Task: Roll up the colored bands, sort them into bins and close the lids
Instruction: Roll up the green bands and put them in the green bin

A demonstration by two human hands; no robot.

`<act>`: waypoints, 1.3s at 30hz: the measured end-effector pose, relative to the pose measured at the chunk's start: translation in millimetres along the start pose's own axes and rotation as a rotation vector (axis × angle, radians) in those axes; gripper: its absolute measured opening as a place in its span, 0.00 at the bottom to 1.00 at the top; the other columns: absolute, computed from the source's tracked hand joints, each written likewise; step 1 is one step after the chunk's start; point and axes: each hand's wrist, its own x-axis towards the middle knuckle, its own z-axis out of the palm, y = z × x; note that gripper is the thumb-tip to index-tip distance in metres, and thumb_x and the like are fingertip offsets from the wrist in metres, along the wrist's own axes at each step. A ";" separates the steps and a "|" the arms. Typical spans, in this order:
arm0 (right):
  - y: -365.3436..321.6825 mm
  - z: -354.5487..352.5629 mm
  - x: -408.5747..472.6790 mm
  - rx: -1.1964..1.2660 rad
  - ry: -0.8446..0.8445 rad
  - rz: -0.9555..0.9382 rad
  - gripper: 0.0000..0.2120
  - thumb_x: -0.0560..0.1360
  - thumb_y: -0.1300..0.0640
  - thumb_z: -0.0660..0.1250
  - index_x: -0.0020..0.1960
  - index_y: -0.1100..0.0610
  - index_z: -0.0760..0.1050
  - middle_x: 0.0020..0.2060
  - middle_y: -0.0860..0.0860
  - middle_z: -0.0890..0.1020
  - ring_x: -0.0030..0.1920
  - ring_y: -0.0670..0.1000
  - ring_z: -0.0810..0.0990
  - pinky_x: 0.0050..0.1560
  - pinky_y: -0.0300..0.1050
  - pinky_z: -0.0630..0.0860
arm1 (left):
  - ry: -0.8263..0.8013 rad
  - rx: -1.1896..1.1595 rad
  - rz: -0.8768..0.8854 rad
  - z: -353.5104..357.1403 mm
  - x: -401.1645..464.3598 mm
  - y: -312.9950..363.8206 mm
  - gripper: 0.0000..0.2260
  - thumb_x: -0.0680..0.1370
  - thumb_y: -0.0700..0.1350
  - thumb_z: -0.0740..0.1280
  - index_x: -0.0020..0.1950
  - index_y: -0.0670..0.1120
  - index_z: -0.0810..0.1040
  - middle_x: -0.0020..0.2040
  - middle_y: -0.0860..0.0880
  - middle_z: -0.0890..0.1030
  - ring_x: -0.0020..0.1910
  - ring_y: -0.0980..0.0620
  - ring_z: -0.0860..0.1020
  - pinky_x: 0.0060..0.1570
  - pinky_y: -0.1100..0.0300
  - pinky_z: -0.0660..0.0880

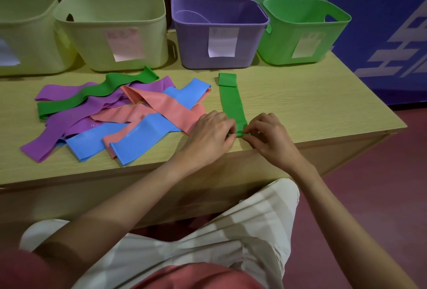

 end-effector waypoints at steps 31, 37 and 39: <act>2.1 1.0 5.1 -0.008 0.003 -0.058 0.04 0.75 0.63 0.69 0.49 0.60 0.80 0.45 0.52 0.81 0.48 0.51 0.73 0.46 0.44 0.71 | -0.001 -0.087 -0.013 0.4 5.3 -9.2 0.09 0.77 0.47 0.69 0.54 0.45 0.80 0.51 0.49 0.80 0.51 0.51 0.76 0.55 0.56 0.72; 3.8 2.4 0.9 -0.041 0.060 -0.086 0.05 0.76 0.61 0.69 0.50 0.60 0.82 0.43 0.51 0.83 0.47 0.53 0.75 0.45 0.45 0.73 | 0.006 -0.069 -0.018 1.5 4.4 -9.0 0.10 0.78 0.47 0.67 0.55 0.44 0.81 0.52 0.49 0.80 0.53 0.51 0.75 0.55 0.58 0.70; 5.8 3.8 1.0 -0.066 0.068 -0.106 0.07 0.76 0.60 0.68 0.51 0.61 0.82 0.44 0.52 0.83 0.47 0.54 0.75 0.46 0.44 0.72 | 0.004 -0.072 -0.020 2.1 4.5 -8.9 0.10 0.78 0.47 0.67 0.55 0.44 0.81 0.53 0.48 0.79 0.54 0.51 0.74 0.55 0.59 0.69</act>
